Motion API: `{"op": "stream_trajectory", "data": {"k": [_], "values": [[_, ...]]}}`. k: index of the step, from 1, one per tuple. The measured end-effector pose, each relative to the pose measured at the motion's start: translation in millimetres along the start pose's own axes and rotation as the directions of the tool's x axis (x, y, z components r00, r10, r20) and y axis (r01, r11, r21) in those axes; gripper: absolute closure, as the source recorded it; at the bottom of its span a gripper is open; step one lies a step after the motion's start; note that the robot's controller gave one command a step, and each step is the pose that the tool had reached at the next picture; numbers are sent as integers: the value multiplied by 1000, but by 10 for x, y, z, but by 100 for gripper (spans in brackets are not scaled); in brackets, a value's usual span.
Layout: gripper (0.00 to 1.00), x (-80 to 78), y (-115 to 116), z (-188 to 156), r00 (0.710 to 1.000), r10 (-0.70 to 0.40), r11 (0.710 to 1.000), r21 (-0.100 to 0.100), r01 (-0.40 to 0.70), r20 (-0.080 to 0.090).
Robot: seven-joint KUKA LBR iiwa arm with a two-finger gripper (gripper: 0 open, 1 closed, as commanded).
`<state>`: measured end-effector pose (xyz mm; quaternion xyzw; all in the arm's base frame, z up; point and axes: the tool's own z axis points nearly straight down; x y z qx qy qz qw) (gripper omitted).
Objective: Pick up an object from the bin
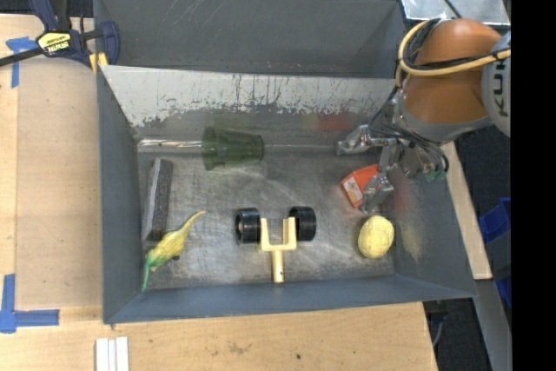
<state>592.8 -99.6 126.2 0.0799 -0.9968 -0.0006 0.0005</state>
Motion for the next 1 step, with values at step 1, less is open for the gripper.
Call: {"op": "stream_trajectory", "data": {"k": [1], "values": [[0, -92, -23, 38, 963, -270, 963, 4, 270, 5]]}}
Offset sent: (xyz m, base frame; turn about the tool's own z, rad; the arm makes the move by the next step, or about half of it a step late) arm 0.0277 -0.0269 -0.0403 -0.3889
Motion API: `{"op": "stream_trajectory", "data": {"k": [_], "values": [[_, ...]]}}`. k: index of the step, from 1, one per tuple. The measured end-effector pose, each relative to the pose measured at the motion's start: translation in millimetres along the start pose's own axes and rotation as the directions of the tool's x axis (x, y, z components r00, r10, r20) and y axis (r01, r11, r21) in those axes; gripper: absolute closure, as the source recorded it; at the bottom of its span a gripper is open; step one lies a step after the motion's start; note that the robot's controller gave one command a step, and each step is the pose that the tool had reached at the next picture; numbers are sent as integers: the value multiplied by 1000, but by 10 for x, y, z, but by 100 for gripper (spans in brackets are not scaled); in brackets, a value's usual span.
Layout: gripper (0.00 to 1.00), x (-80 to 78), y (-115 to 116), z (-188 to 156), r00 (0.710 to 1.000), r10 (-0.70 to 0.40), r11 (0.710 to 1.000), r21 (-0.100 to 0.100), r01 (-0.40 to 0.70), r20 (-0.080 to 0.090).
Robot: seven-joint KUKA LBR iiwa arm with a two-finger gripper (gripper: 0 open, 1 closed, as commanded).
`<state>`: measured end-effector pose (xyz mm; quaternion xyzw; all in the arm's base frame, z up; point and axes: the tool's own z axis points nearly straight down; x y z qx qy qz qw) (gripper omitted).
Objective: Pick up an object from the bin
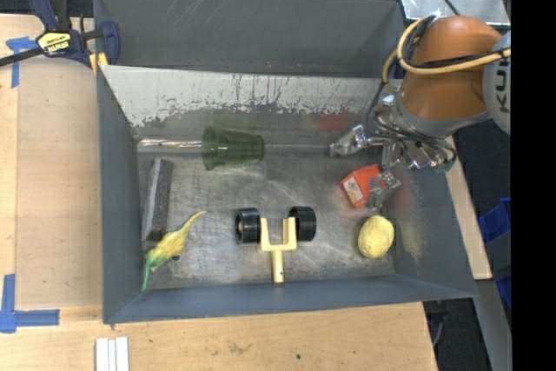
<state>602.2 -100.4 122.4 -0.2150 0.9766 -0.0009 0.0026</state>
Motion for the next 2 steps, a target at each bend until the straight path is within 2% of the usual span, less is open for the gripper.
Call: {"op": "stream_trajectory", "data": {"k": [1, 2], "values": [[0, -43, -197, 206, 989, -151, 989, 2, 151, 2], [0, -42, -232, 260, 991, -132, 991, 1, 132, 1]]}}
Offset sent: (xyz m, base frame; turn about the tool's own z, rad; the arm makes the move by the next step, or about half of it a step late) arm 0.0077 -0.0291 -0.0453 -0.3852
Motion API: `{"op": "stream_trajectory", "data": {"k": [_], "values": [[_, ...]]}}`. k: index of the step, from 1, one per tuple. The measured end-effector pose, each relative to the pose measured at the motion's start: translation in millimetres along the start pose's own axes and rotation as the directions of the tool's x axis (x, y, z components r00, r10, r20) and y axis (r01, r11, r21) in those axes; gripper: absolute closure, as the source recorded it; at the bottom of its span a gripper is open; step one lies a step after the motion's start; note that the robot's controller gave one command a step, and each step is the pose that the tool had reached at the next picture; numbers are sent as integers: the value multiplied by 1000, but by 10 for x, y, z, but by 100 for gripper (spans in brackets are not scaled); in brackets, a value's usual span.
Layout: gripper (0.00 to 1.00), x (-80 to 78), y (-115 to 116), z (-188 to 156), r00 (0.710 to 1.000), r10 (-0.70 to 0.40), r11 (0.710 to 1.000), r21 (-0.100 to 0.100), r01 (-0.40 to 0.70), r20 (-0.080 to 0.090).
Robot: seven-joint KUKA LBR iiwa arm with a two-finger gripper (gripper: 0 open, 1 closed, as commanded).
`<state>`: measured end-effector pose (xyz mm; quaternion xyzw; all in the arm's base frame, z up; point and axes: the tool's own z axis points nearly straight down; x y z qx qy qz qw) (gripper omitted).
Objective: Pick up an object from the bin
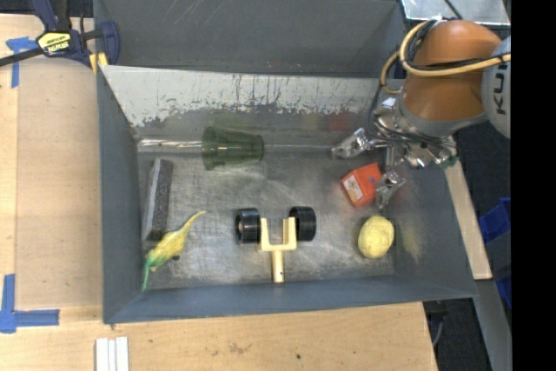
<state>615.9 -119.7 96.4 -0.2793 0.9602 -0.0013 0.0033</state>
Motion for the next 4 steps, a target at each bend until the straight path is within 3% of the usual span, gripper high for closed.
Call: {"op": "stream_trajectory", "data": {"k": [1, 2, 3, 4], "values": [[100, 28, -83, 139, 928, -373, 928, -8, 373, 2], [100, 22, -85, 139, 928, -373, 928, -5, 373, 4], [100, 18, -72, -192, 922, -386, 922, -8, 386, -2], [100, 61, -54, -548, 923, -385, 923, 1, 385, 1]]}}
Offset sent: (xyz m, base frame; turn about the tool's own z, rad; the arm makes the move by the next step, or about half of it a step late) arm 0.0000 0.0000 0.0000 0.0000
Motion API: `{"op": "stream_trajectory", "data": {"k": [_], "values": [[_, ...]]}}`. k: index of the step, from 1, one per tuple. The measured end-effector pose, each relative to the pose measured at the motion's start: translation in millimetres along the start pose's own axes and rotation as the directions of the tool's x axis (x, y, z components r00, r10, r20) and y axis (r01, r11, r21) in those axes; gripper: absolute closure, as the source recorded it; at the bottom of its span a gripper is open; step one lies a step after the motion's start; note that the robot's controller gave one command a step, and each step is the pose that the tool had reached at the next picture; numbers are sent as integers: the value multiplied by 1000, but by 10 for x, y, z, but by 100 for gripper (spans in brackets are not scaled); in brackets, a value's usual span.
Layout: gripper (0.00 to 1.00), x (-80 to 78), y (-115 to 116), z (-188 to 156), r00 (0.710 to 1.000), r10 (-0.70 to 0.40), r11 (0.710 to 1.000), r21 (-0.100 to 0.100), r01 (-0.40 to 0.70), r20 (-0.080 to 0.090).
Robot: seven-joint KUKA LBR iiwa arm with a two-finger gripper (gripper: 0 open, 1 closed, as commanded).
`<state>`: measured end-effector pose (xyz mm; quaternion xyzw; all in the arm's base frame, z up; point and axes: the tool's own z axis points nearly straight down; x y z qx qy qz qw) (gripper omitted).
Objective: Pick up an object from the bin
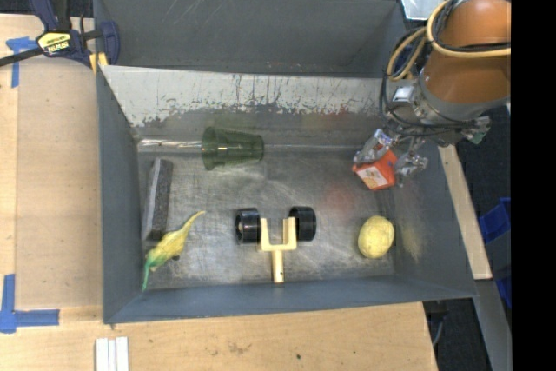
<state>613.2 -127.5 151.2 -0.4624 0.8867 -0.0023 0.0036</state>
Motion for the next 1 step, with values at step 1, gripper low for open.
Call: {"op": "stream_trajectory", "data": {"k": [1], "values": [[100, 45, -171, -603, 1000, 5, 1000, -5, -5, -2]]}}
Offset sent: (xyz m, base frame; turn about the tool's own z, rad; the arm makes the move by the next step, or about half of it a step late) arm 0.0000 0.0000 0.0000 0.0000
